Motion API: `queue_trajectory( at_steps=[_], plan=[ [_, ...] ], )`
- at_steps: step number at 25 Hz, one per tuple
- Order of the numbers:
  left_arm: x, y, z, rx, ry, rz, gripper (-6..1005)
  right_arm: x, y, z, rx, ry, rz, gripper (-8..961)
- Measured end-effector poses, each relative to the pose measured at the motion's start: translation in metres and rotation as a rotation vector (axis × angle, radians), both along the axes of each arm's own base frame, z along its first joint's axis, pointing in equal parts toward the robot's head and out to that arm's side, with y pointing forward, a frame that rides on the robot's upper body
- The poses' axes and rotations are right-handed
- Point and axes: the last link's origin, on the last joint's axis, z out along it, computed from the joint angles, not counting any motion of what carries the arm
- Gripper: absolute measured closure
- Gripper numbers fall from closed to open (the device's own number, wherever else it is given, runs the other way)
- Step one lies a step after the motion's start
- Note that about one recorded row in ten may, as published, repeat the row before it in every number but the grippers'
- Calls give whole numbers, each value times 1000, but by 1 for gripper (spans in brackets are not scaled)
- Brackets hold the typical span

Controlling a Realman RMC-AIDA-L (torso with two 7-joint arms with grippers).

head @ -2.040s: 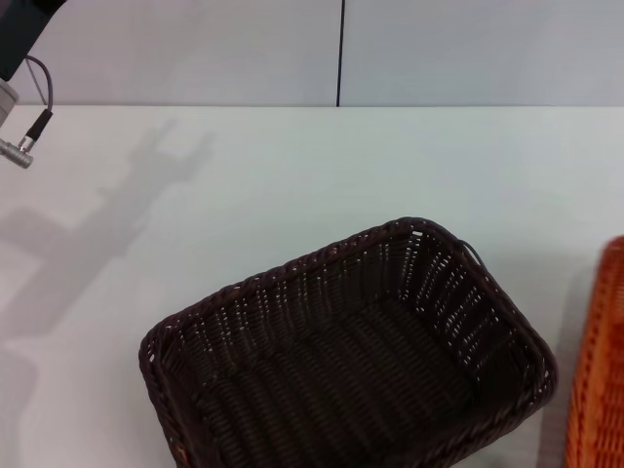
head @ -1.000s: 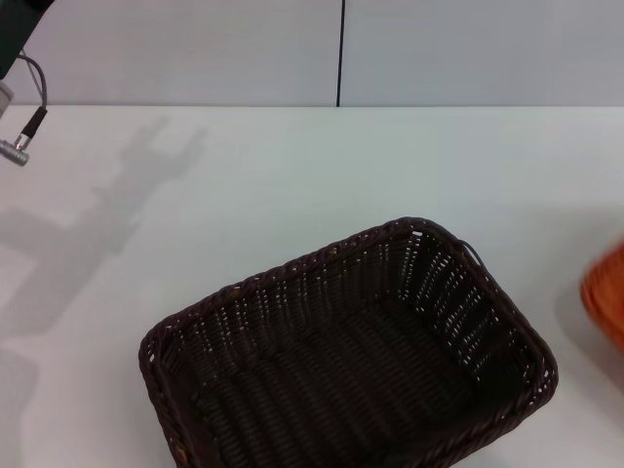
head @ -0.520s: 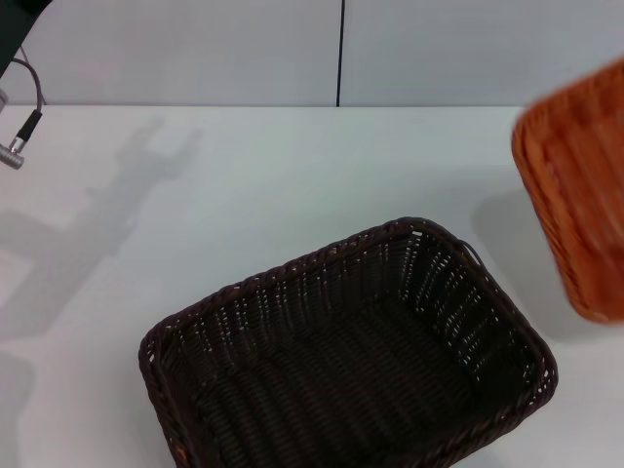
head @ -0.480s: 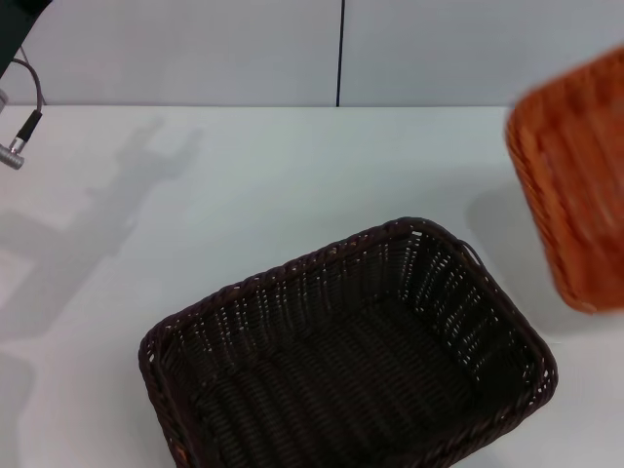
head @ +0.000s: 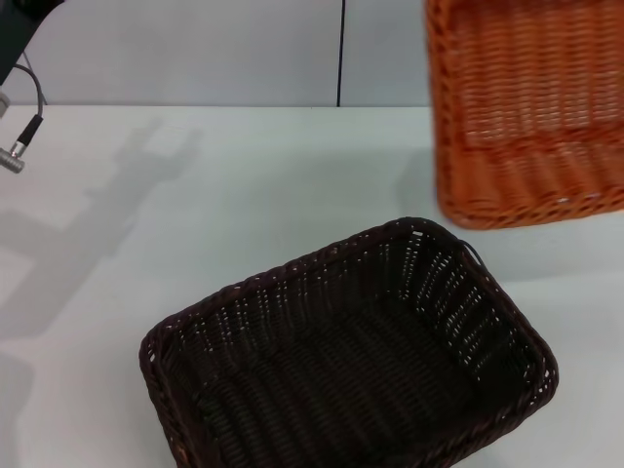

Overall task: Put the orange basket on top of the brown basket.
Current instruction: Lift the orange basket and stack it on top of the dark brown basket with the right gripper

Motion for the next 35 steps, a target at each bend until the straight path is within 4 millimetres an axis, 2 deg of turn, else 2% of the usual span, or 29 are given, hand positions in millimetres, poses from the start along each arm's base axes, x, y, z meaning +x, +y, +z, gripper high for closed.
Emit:
queue_trajectory(
  at_steps=[1, 2, 4, 5, 6, 7, 9, 10, 11, 12, 19, 20, 21, 22, 24, 25, 33, 35],
  plan=[
    [0, 0, 0, 0, 0, 0, 170, 0, 0, 0, 0, 0, 0, 739],
    [0, 1, 0, -2, 2, 2, 170, -1, -1, -14, -27, 37, 39, 737],
    [0, 2, -1, -5, 7, 6, 170, -2, -2, -20, -40, 54, 58, 734],
    [1, 5, -3, -10, 20, 15, 170, -4, -7, -33, -68, 81, 106, 733],
    [1, 5, -4, -11, 22, 17, 170, -4, -7, -33, -68, 81, 106, 731],
    [2, 7, -5, -13, 26, 19, 170, -7, -13, -45, -97, 110, 165, 729],
    [3, 8, -7, -16, 28, 20, 170, -8, -16, -50, -107, 123, 191, 726],
    [5, 11, -10, -23, 32, 22, 170, -8, -22, -60, -130, 160, 214, 725],
    [5, 11, -10, -23, 32, 22, 170, -8, -22, -60, -130, 160, 214, 723],
    [7, 13, -11, -27, 37, 22, 170, -6, -27, -70, -149, 197, 223, 722],
    [16, 21, -18, -53, 74, 18, 170, 0, -43, -100, -187, 266, 225, 711],
    [16, 21, -18, -55, 74, 20, 170, 0, -46, -112, -212, 281, 224, 709],
    [16, 21, -18, -55, 74, 20, 170, 0, -46, -112, -212, 281, 224, 708],
    [16, 22, -19, -55, 74, 21, 170, -3, -47, -126, -246, 286, 225, 706],
    [17, 23, -19, -56, 77, 22, 170, -5, -47, -134, -262, 286, 224, 703],
    [18, 23, -20, -57, 79, 22, 170, -8, -47, -147, -287, 291, 217, 701],
    [18, 23, -21, -58, 80, 22, 170, -13, -46, -166, -358, 273, 214, 689],
    [16, 23, -22, -62, 80, 30, 170, -12, -48, -176, -416, 237, 197, 686]
  ],
)
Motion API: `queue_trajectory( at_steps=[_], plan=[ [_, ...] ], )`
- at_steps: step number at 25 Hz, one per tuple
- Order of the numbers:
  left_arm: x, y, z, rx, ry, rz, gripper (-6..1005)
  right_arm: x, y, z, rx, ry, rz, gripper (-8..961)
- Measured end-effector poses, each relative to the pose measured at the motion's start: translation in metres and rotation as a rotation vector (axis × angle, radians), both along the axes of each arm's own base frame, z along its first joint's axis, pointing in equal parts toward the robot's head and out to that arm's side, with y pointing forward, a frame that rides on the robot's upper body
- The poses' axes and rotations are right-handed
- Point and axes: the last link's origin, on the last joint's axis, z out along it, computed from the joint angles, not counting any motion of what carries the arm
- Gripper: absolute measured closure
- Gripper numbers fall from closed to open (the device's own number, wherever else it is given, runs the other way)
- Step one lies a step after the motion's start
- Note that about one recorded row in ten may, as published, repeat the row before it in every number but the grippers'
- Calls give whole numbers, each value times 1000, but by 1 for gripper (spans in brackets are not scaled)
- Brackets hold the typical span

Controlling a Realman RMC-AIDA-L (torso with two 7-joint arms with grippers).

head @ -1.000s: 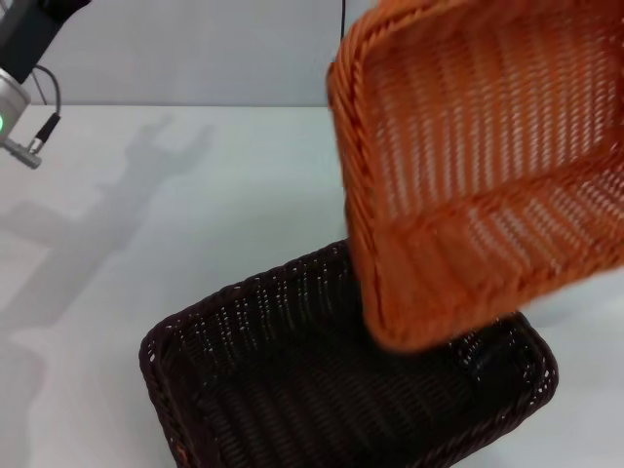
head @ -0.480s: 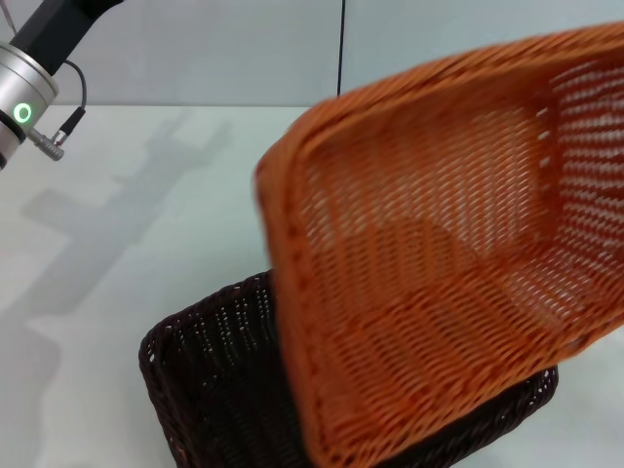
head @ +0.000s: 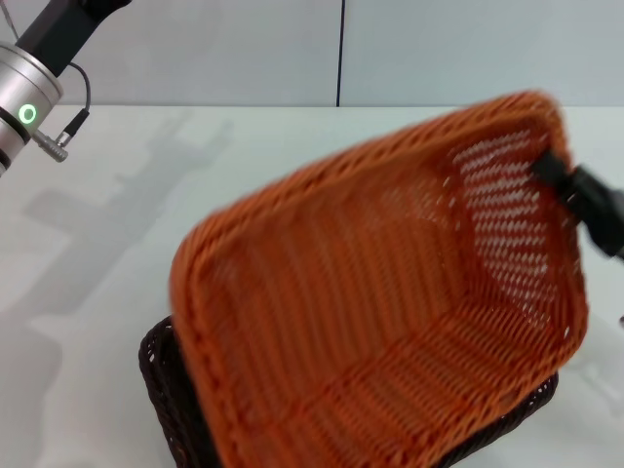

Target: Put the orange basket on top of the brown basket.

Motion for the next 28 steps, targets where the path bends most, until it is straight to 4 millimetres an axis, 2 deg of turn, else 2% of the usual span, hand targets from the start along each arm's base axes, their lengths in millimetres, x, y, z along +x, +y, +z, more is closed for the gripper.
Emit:
queue_trajectory(
  at_steps=[5, 12, 18, 19, 20, 21, 22, 23, 24, 25, 26, 28],
  plan=[
    [-2, -1, 0, 0, 1, 5, 170, 4, 1, -16, -86, -58, -38, 678],
    [-2, 0, 2, 6, -4, 8, 170, 6, 5, -9, -75, -68, -37, 667],
    [-2, 0, 2, 10, -7, 10, 170, 6, 8, 3, -43, -74, -24, 400],
    [-2, 0, 2, 10, -7, 10, 170, 7, 9, 7, -23, -82, -22, 355],
    [-4, -1, 4, 17, -11, 12, 170, 12, 11, 23, 42, -102, -29, 311],
    [-5, -1, 5, 18, -12, 13, 170, 12, 11, 23, 42, -102, -29, 266],
    [-5, -2, 5, 20, -12, 14, 170, 20, 12, 44, 137, -129, -48, 222],
    [-5, -2, 5, 20, -12, 14, 170, 20, 12, 44, 137, -129, -48, 219],
    [-8, -3, 7, 27, -14, 19, 170, 24, 12, 56, 195, -146, -61, 215],
    [-10, -4, 9, 35, -19, 23, 170, 35, 12, 82, 347, -201, -97, 212],
    [-10, -4, 9, 35, -19, 23, 170, 35, 12, 82, 347, -201, -97, 209],
    [-13, -5, 12, 45, -25, 31, 170, 47, 12, 107, 516, -258, -159, 202]
  ],
)
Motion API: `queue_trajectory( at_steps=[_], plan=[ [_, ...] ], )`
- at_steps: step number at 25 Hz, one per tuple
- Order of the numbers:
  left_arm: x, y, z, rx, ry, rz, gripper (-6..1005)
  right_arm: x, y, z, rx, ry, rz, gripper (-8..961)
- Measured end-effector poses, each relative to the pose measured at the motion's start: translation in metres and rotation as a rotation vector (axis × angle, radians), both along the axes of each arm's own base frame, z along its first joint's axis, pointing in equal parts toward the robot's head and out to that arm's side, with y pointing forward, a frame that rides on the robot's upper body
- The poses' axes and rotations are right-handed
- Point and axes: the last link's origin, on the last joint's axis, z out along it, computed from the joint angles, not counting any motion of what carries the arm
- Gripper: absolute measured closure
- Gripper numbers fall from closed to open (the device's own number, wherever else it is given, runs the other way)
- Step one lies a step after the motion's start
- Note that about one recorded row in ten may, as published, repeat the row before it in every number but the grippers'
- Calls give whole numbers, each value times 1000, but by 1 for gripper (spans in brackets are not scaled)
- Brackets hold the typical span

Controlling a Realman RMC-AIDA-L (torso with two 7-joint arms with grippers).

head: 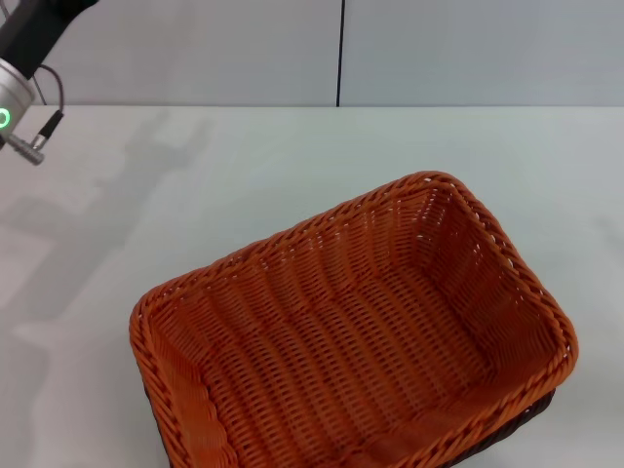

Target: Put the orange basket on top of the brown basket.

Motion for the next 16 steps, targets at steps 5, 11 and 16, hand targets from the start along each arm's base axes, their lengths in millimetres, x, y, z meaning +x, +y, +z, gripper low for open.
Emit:
queue_trajectory(
  at_steps=[5, 11, 16],
  plan=[
    [-13, -8, 9, 35, -19, 21, 170, 37, 8, 51, 437, -98, -275, 199],
    [-30, -23, 17, 80, -39, 38, 170, 50, 12, 59, 603, -110, -416, 199],
    [-45, -34, 23, 115, -54, 67, 170, 52, 15, 54, 637, -102, -448, 199]
  ],
)
